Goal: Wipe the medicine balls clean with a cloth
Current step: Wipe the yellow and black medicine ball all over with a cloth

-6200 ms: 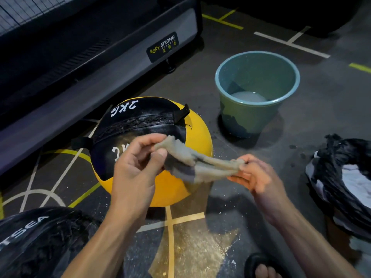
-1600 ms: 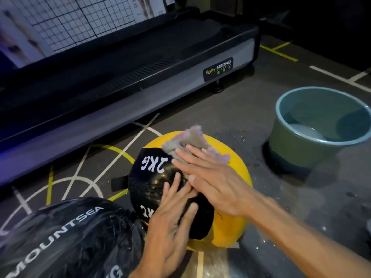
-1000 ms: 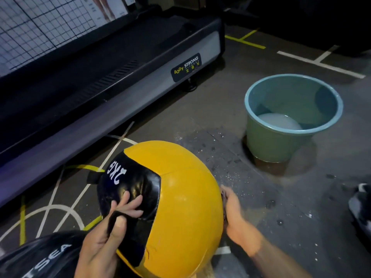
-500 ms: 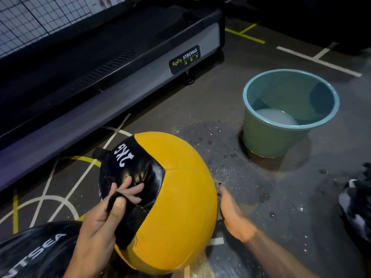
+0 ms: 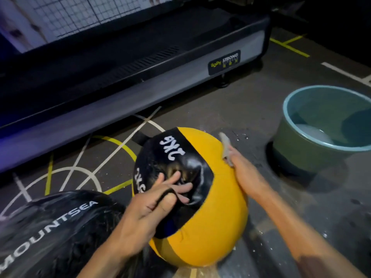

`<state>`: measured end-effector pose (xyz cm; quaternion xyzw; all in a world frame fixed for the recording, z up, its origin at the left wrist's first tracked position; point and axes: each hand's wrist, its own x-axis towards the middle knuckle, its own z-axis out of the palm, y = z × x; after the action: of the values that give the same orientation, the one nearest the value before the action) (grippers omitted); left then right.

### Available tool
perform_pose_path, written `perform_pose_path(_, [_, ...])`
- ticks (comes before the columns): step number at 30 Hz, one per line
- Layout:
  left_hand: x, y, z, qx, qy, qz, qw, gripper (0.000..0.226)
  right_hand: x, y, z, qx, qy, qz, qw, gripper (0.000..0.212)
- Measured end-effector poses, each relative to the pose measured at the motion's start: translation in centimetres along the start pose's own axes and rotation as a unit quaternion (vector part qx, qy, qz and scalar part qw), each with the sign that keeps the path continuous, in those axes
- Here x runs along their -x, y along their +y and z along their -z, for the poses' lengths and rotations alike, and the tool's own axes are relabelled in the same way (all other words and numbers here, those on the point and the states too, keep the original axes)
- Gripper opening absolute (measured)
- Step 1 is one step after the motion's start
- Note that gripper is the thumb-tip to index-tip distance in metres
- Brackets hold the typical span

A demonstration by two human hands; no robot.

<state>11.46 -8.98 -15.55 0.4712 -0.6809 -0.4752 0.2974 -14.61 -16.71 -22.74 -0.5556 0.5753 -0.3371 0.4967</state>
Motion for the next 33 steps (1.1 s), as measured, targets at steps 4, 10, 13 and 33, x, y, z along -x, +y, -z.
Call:
perform_pose_path(4, [0.3,0.3,-1.9,-0.043,-0.045,-0.041,0.997,0.03,-2.6,-1.3,2.0,-0.009,0.005,-0.132,0.991,0.046])
perform_pose_path(10, [-0.7,0.8,-2.4,-0.084,-0.077,-0.074,0.991,0.03,-4.3,-9.9,-3.0,0.247,-0.13,0.186,0.942,0.039])
perform_pose_path(13, [-1.0,0.9,-2.5,-0.11,-0.067,-0.077,0.989,0.027,-2.4,-11.5,-5.4,0.37,-0.182,0.301,0.86,0.041])
perform_pose_path(33, [-5.9,1.6,-8.7,-0.244,-0.097,-0.147,0.954,0.04,-0.7,-8.1,2.5,0.267,-0.053,0.212,0.939,0.029])
